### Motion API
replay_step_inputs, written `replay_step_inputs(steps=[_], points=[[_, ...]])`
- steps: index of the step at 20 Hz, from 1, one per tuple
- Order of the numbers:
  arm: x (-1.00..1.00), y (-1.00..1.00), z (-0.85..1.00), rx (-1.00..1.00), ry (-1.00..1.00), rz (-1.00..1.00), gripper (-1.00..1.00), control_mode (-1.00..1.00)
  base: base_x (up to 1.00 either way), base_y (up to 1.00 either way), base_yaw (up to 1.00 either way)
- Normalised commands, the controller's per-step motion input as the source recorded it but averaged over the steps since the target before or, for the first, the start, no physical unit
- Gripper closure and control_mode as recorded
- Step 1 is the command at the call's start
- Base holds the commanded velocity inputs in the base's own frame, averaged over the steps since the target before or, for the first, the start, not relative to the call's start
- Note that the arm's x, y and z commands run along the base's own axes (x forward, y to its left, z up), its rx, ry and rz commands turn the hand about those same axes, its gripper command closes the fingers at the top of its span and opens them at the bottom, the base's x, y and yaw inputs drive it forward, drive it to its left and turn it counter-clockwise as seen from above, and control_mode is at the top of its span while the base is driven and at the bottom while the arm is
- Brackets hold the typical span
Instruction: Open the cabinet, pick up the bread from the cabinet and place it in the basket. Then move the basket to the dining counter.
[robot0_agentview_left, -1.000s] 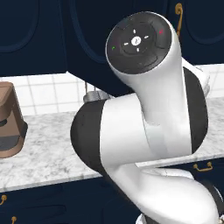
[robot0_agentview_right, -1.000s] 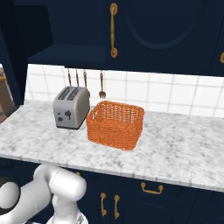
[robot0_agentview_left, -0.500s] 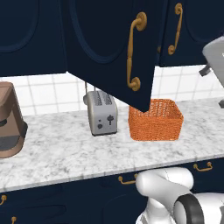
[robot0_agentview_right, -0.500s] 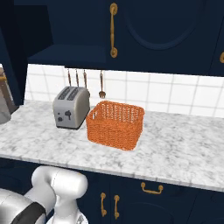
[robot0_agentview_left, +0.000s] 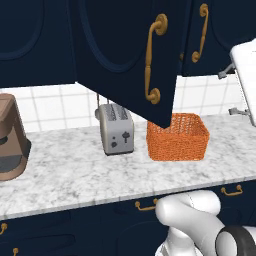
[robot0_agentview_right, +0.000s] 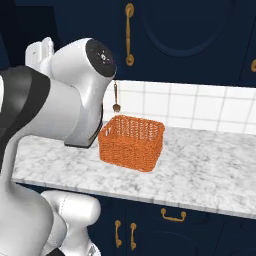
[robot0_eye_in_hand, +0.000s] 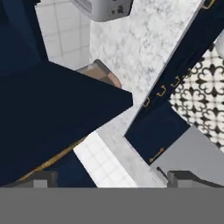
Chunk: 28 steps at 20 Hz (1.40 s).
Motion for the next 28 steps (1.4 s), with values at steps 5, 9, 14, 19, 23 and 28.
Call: replay_step_inputs(steps=[5, 9, 14, 19, 23, 28], points=[[0.47, 0.57, -0.14, 0.13, 0.05, 0.12, -1.0, -1.0, 0.0, 0.0, 0.0], [0.52, 0.16, 0.0, 0.02, 0.04, 0.0, -1.0, -1.0, 0.0, 0.0, 0.0], [0.51, 0.01, 0.0, 0.09, 0.04, 0.01, -1.0, -1.0, 0.0, 0.0, 0.0], [0.39, 0.22, -0.01, 0.04, 0.07, 0.07, -1.0, -1.0, 0.0, 0.0, 0.0], [0.12, 0.95, -0.02, -0.09, 0.01, 0.13, -1.0, -1.0, 0.0, 0.0, 0.0], [0.01, 1.0, 0.0, -0.13, 0.04, 0.12, -1.0, -1.0, 0.0, 0.0, 0.0]])
